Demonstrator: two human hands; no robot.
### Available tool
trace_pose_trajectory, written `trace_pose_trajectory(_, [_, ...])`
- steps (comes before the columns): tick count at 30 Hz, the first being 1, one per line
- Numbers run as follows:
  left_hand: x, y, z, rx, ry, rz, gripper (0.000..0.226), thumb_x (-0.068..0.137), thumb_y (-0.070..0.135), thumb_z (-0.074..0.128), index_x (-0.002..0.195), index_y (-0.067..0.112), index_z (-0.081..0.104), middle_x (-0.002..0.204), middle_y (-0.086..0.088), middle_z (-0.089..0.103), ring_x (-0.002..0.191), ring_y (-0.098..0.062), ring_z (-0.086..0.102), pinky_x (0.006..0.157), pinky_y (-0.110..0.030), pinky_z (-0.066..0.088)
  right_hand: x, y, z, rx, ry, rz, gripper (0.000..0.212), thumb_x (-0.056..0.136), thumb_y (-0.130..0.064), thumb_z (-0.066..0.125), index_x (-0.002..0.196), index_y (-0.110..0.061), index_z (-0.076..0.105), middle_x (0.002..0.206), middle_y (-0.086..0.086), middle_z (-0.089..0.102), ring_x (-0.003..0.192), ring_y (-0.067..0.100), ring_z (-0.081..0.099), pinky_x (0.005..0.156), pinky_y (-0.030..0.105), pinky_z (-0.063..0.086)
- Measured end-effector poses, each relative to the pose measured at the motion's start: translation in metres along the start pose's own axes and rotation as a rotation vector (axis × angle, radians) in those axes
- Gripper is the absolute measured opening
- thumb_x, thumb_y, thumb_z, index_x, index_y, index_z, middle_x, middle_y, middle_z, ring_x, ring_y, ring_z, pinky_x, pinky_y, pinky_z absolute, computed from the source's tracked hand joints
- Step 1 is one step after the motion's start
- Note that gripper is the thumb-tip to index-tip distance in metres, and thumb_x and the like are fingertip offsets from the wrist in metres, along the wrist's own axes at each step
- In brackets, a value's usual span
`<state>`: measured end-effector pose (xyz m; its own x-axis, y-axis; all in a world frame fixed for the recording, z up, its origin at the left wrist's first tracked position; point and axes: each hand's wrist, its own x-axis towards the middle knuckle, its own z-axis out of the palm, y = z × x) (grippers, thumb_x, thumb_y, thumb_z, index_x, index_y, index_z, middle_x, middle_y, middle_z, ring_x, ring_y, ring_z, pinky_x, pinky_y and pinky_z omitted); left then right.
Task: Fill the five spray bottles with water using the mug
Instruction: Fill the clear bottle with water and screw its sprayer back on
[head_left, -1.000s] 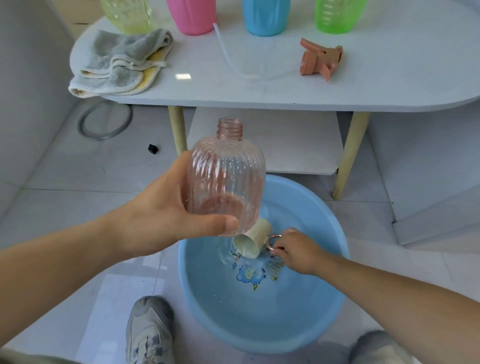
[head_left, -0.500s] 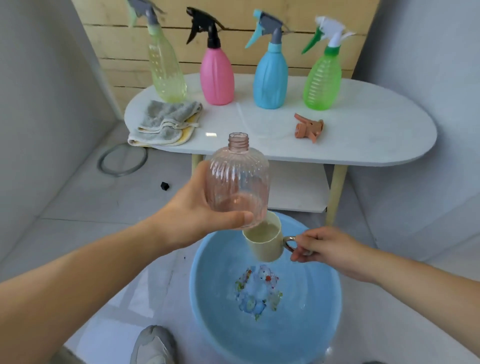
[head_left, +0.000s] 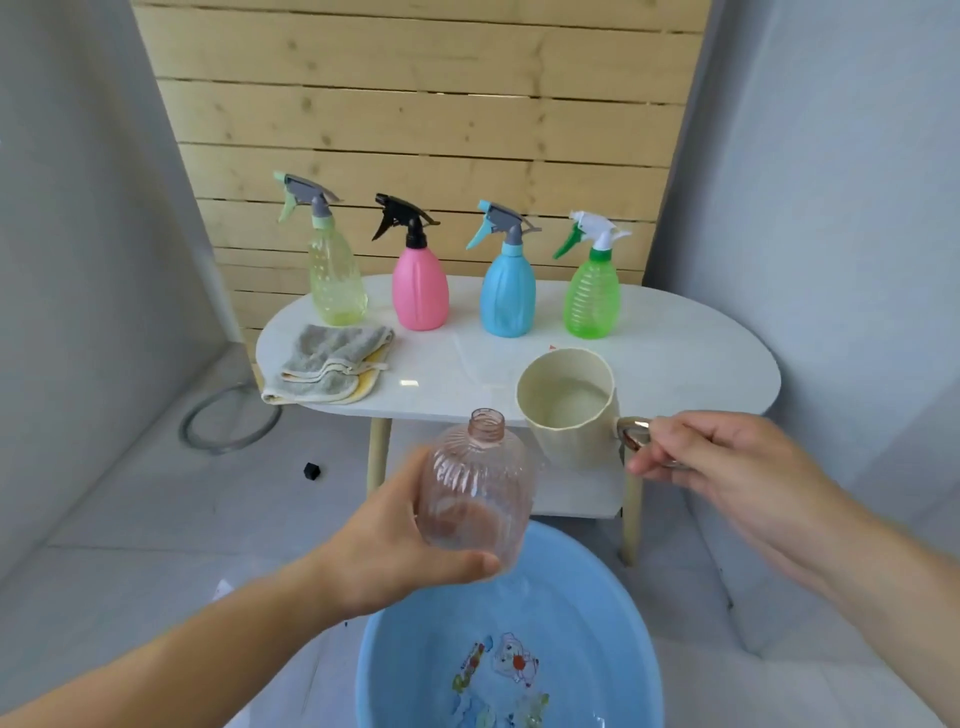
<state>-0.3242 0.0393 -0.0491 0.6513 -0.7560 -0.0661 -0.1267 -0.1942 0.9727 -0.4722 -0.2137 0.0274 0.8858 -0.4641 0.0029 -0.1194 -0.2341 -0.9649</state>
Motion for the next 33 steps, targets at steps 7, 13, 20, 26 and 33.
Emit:
trace_pose_trajectory(7, [0.003,-0.003,0.008,0.102,-0.022,-0.004,0.096,0.062,0.027,0.099,0.143,0.036,0.047,0.134,0.004,0.068,0.125,-0.019,0.067,0.109,-0.05,0.052,-0.002,-0.015,-0.001,-0.107,-0.021,-0.107,0.039,0.079,-0.053,0.055,0.079,-0.021,0.077,0.091,-0.001,0.078,0.102,0.019,0.07,0.107,0.049,0.044])
trace_pose_trajectory(13, [0.006,-0.005,0.009,0.113,-0.012,0.008,0.097,0.062,0.027,0.099,0.143,0.034,0.047,0.135,0.006,0.067,0.127,-0.016,0.065,0.11,-0.048,0.052,-0.002,-0.02,0.001,-0.208,-0.014,-0.205,0.028,0.091,-0.048,0.062,0.079,-0.028,0.078,0.089,-0.001,0.077,0.099,0.019,0.07,0.106,0.048,0.044])
trace_pose_trajectory(20, [0.008,-0.005,0.01,0.095,-0.04,0.014,0.098,0.064,0.025,0.098,0.145,0.033,0.045,0.134,0.005,0.067,0.126,-0.018,0.066,0.108,-0.046,0.055,-0.003,-0.021,0.0,-0.292,-0.008,-0.282,0.035,0.085,-0.064,0.06,0.083,-0.033,0.078,0.084,0.007,0.075,0.094,0.037,0.065,0.097,0.052,0.047])
trace_pose_trajectory(26, [0.01,-0.006,0.01,0.092,-0.052,0.02,0.097,0.065,0.024,0.098,0.144,0.037,0.044,0.135,0.007,0.066,0.125,-0.019,0.066,0.107,-0.045,0.055,-0.004,-0.025,0.001,-0.286,0.02,-0.297,0.033,0.077,-0.055,0.053,0.079,-0.033,0.078,0.085,-0.009,0.077,0.093,0.018,0.069,0.087,0.029,0.048])
trace_pose_trajectory(33, [0.009,-0.008,0.011,0.092,-0.053,0.022,0.095,0.065,0.025,0.098,0.143,0.036,0.046,0.134,0.006,0.066,0.124,-0.019,0.067,0.107,-0.047,0.055,-0.006,-0.028,0.001,-0.28,0.052,-0.319,0.033,0.078,-0.051,0.054,0.076,-0.029,0.078,0.08,-0.006,0.076,0.083,0.018,0.067,0.071,0.017,0.045])
